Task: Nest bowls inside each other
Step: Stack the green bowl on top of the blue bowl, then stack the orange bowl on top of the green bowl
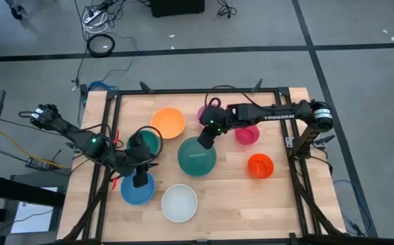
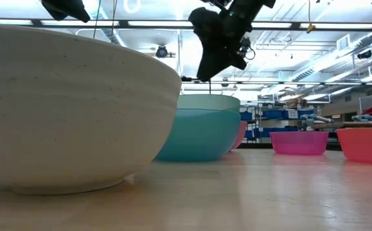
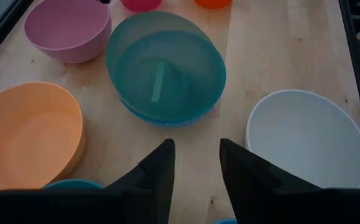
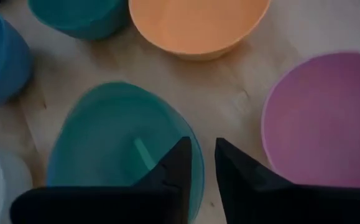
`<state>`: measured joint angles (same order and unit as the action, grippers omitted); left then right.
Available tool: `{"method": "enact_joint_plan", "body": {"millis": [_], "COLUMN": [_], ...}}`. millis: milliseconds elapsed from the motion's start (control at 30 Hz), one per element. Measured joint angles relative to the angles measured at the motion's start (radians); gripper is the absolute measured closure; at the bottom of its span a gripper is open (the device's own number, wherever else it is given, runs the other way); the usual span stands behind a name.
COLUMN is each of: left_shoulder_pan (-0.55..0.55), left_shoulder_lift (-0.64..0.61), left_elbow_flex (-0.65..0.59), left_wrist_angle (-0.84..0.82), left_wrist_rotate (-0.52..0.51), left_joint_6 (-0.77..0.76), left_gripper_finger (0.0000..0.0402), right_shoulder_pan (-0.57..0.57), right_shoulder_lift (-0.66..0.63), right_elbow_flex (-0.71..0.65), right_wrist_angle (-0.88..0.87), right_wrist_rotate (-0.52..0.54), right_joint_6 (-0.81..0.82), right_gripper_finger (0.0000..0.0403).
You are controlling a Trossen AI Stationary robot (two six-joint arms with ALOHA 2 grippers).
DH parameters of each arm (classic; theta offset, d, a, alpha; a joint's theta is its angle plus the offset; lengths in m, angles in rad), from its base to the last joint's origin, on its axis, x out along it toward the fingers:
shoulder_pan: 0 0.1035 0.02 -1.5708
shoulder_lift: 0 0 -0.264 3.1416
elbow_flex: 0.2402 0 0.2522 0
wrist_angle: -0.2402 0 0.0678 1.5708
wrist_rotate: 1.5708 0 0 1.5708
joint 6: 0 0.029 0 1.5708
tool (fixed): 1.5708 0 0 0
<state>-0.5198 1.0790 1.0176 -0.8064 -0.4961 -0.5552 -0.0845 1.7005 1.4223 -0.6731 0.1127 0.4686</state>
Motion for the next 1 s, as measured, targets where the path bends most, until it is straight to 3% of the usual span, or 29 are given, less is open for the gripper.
{"method": "enact_joint_plan", "body": {"millis": [400, 667, 867, 1000], "left_shoulder_pan": [-0.011, -0.034, -0.039, -0.039], "left_shoulder_lift": [0.000, 0.000, 0.000, 0.000], "left_elbow_flex": [0.000, 0.000, 0.000, 0.000], "left_wrist_angle": [-0.002, -0.006, -0.010, -0.052], "left_wrist_rotate": [0.000, 0.000, -0.007, -0.011], "left_joint_6": [-0.007, -0.029, -0.030, -0.032], "left_gripper_finger": [0.0265, 0.0265, 0.0265, 0.0265], "right_shoulder_pan": [0.067, 0.095, 0.112, 0.143], "right_shoulder_lift": [0.108, 0.136, 0.074, -0.014], "right_elbow_flex": [-0.003, -0.003, 0.000, 0.000], "right_wrist_angle": [0.001, -0.001, 0.000, -0.013], "right_wrist_rotate": [0.085, 0.086, 0.098, 0.210], "right_joint_6": [0.025, 0.036, 0.021, -0.040], "right_gripper_finger": [0.0362, 0.0377, 0.0385, 0.0384]}}
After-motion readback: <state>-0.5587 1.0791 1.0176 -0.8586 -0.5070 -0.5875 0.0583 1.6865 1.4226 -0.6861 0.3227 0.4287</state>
